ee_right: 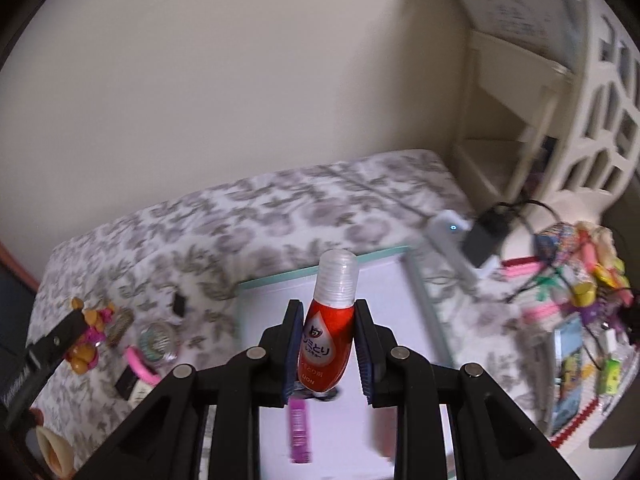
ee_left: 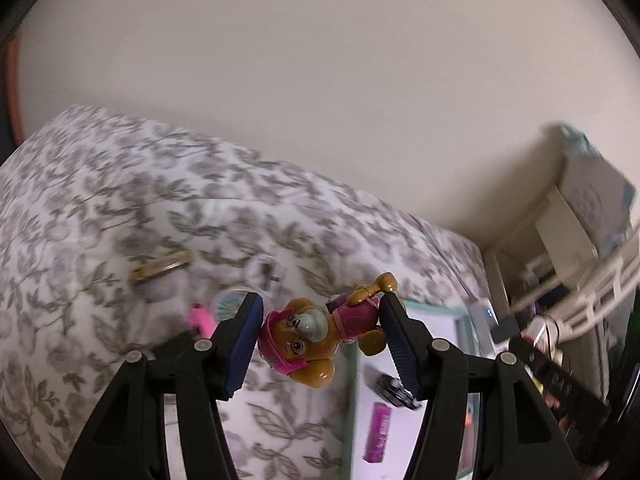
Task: Organize rigid objects
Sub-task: 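Carry the red bottle and dog figure over the white tray with both grippers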
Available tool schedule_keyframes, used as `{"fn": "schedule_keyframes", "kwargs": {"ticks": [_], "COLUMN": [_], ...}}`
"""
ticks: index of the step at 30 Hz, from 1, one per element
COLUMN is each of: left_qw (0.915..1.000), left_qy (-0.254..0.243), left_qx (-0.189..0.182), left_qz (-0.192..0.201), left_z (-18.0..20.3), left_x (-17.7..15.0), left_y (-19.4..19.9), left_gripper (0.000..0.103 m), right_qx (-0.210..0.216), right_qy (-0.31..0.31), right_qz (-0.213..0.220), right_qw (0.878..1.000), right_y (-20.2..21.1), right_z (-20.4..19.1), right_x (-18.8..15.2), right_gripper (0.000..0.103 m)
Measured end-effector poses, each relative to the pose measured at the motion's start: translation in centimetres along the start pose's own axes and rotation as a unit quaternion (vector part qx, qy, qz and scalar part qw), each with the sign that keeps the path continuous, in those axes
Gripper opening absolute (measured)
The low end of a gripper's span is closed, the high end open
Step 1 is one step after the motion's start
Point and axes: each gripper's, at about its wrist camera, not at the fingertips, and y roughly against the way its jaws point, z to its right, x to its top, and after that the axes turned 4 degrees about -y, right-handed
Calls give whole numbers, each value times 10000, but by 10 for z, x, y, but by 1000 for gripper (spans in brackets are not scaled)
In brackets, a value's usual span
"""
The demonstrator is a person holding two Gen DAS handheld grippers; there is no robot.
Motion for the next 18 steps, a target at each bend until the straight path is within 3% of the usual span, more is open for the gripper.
{"fn": "schedule_keyframes", "kwargs": {"ticks": [7, 10, 18], "left_qw": [9954, 9933, 9860], "left_qy": [-835, -948, -1123], "left_qx": [-377, -480, -338], "left_qz": [-290, -463, -1187], "left_z": [68, 81, 91], "left_x": [-32, -42, -75], "left_y": [-26, -40, -87], "left_gripper": [62, 62, 62], "right_qx": [-213, -321, -611], "right_qy": [-204, -253, -173], "right_qz": [-5, -115, -1114], "right_qw": [9996, 9991, 9917], "right_y": [0, -7, -74], "right_z": [36, 49, 61], "right_x": [5, 4, -17], "right_gripper": [27, 27, 27]}}
